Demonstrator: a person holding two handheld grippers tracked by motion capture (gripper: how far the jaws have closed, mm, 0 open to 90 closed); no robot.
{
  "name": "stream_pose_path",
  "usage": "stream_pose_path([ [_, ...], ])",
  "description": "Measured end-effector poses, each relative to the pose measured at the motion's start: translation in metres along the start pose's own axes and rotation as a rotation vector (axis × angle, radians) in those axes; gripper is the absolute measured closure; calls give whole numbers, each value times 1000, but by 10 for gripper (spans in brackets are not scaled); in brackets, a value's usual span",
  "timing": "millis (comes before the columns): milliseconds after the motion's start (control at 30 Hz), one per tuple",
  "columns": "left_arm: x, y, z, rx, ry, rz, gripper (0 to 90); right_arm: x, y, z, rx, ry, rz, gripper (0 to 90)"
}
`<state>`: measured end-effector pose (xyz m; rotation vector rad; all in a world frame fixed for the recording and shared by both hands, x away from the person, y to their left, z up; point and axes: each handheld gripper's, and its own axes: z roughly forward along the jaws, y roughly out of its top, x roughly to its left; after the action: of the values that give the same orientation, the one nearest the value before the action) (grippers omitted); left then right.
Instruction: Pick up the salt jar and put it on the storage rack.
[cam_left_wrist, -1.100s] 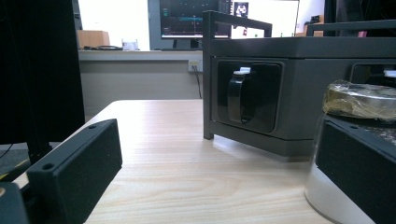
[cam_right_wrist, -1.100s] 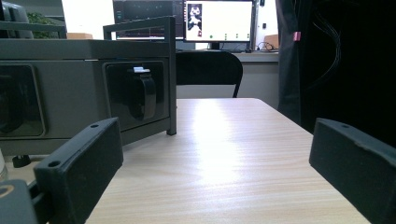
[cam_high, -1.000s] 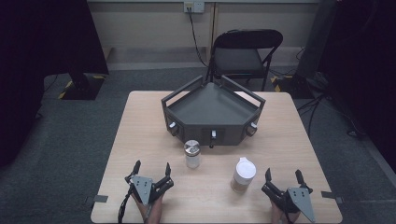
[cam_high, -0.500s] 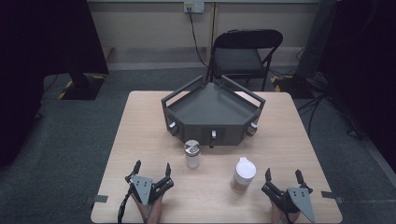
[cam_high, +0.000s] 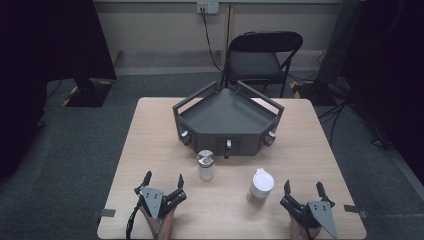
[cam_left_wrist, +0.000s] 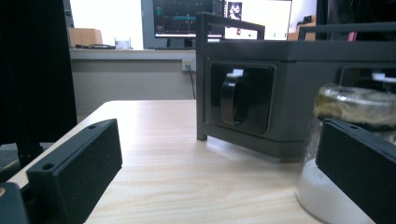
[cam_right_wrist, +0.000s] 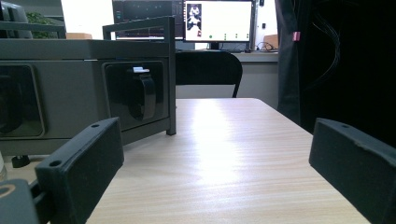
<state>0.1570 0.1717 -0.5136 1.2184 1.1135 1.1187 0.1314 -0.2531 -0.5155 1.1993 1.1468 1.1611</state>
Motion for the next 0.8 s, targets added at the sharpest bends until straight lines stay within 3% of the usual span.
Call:
stream_pose_path([
  [333, -1, 20, 4, -14, -52, -17, 0, 0, 0, 0, 0, -1, 0, 15],
  [600, -13, 28, 14, -30, -95, -18, 0, 0, 0, 0, 0, -1, 0, 15],
  [800, -26, 34, 29, -6, -133, -10, 0, 0, 0, 0, 0, -2, 0, 14],
])
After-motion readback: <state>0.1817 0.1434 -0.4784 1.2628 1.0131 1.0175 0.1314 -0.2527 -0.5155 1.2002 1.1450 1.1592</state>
